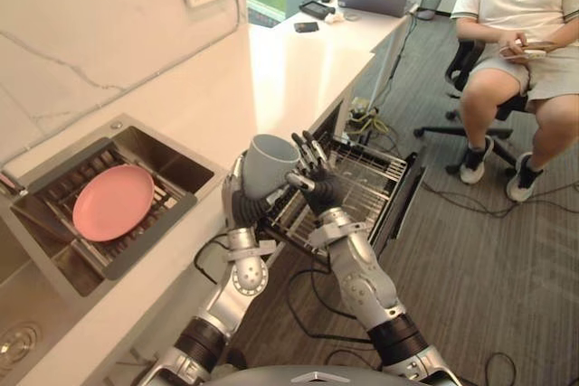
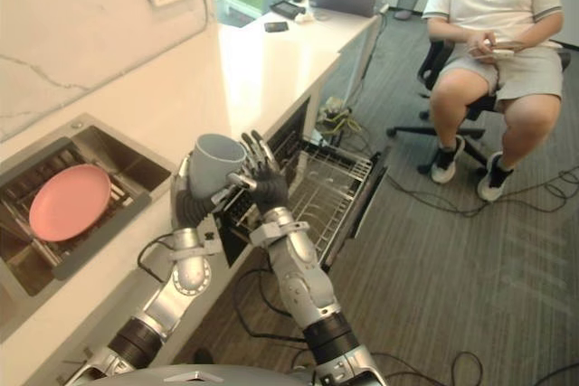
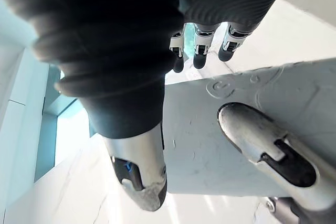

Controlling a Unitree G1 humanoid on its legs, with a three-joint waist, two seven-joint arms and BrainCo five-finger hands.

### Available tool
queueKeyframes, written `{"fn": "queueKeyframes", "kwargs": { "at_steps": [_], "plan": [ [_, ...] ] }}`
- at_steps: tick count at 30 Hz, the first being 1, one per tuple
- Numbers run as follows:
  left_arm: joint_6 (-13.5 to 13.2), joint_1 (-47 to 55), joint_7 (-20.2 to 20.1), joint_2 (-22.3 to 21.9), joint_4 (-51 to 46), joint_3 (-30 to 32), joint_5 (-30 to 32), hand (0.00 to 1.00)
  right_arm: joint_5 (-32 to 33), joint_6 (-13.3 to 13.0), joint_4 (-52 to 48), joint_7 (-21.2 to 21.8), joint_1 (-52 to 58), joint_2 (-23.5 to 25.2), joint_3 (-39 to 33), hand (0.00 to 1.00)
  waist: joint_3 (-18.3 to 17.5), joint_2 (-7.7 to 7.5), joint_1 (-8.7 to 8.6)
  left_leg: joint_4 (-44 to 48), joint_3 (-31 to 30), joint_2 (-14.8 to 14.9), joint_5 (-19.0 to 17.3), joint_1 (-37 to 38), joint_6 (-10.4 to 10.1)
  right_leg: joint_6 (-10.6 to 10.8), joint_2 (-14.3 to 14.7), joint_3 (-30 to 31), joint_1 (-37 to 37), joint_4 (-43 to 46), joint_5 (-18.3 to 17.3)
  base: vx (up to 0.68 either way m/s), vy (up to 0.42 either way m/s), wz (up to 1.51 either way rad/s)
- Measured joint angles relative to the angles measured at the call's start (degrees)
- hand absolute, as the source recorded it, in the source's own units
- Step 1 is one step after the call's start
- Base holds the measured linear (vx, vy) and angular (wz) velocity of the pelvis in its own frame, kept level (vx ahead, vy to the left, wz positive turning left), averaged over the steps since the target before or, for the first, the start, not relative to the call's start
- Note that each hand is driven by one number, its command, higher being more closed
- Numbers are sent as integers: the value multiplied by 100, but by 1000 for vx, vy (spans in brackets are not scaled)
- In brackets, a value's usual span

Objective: Walk over to the sink, pick up the cup, carry it to the dishwasher, place the cup inside the dishwasher, then close the dishwasher door

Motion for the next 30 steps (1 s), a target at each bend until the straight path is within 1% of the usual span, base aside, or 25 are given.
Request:
{"fn": "queueKeyframes", "kwargs": {
  "at_steps": [1,4,8,13,15,16,21,25,29,30],
  "plan": [
    [-25,0,-76,2,-8,5,-153,100,0,0,-44,6,16,13,-2,0,-2,-5,-10,4,0,-2,2,1,2,2,-4,0,0,5,1,0,0,0],
    [-25,28,-178,1,-106,3,-314,100,14,37,-44,8,18,15,-2,0,5,-18,-34,27,-7,-4,10,2,13,2,-8,-4,-1,19,3,0,0,0],
    [-16,70,-189,-6,-318,-4,-302,100,48,106,-46,108,18,23,5,0,12,-41,-32,25,-9,-5,18,2,22,-4,-13,-5,-1,24,5,0,0,0],
    [44,71,-191,-6,-410,-15,-273,100,53,117,-240,106,17,34,10,0,23,-73,-31,1,-10,-13,32,2,43,-17,-29,-8,0,24,13,0,0,0],
    [68,72,-187,-3,-419,-26,-163,100,53,139,-249,90,17,50,15,0,17,-107,-30,-1,-10,-13,35,3,47,-24,-32,-10,0,24,17,0,0,0],
    [89,71,-179,-1,-426,-43,-68,100,51,224,-248,31,17,79,16,0,20,-120,-32,-2,-9,-13,39,2,53,-28,-36,-11,0,24,23,0,0,0],
    [148,71,-166,0,-442,-135,-70,100,47,243,-244,-310,16,87,129,0,20,-122,-29,-3,-12,-14,47,3,64,-29,-43,-17,-3,5,26,0,0,0],
    [319,71,-167,2,-449,-214,-74,100,37,244,-241,-442,16,89,128,0,19,-122,-30,-3,-12,-13,51,2,69,-36,-43,-21,-2,-2,35,0,0,0],
    [337,71,-156,2,-449,-220,-73,100,-65,249,-199,-567,6,89,137,0,15,-127,-27,-2,-13,-13,54,2,71,-35,-43,-25,0,-6,40,0,0,0],
    [352,72,-154,2,-449,-220,-73,100,-65,297,-194,-579,-9,88,138,0,13,-130,-27,-2,-13,-13,55,1,71,-35,-42,-26,1,-10,43,0,0,0]
  ]
}}
